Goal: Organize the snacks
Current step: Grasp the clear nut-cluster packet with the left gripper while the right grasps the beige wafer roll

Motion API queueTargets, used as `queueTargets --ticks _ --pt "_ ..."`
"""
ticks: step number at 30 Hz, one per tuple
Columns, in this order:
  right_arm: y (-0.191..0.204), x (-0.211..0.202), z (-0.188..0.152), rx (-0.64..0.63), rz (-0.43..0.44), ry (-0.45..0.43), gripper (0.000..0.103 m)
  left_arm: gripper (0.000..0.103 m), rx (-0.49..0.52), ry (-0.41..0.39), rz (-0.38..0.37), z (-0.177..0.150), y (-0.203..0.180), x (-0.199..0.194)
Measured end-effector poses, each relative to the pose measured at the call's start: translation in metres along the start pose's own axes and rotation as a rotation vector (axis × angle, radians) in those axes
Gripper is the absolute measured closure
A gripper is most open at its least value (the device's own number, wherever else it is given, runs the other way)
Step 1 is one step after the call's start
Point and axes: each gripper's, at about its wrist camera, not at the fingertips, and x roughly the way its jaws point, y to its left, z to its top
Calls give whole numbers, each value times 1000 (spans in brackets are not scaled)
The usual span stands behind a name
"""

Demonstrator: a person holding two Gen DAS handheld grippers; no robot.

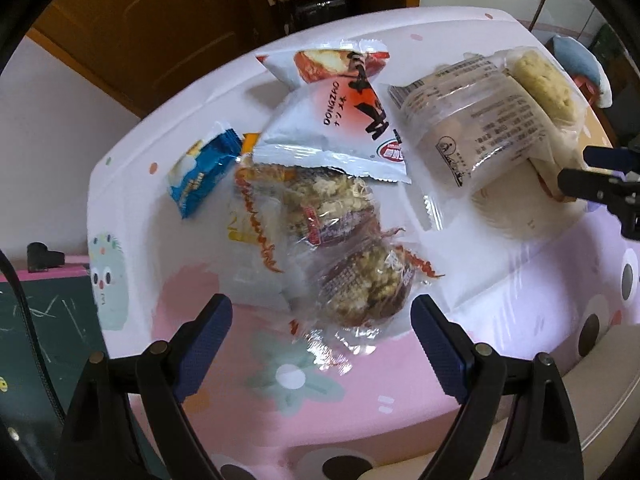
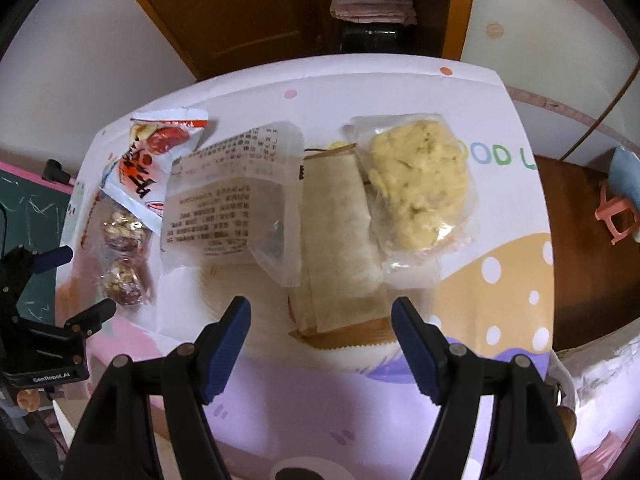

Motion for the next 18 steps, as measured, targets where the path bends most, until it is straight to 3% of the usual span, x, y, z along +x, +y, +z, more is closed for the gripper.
queueTargets --ticks 15,18 --pt "17 26 6 -32 -108 57 28 13 -54 51 -47 9 11 33" --pt "25 28 8 -42 -133 66 27 20 -66 65 -74 10 13 38"
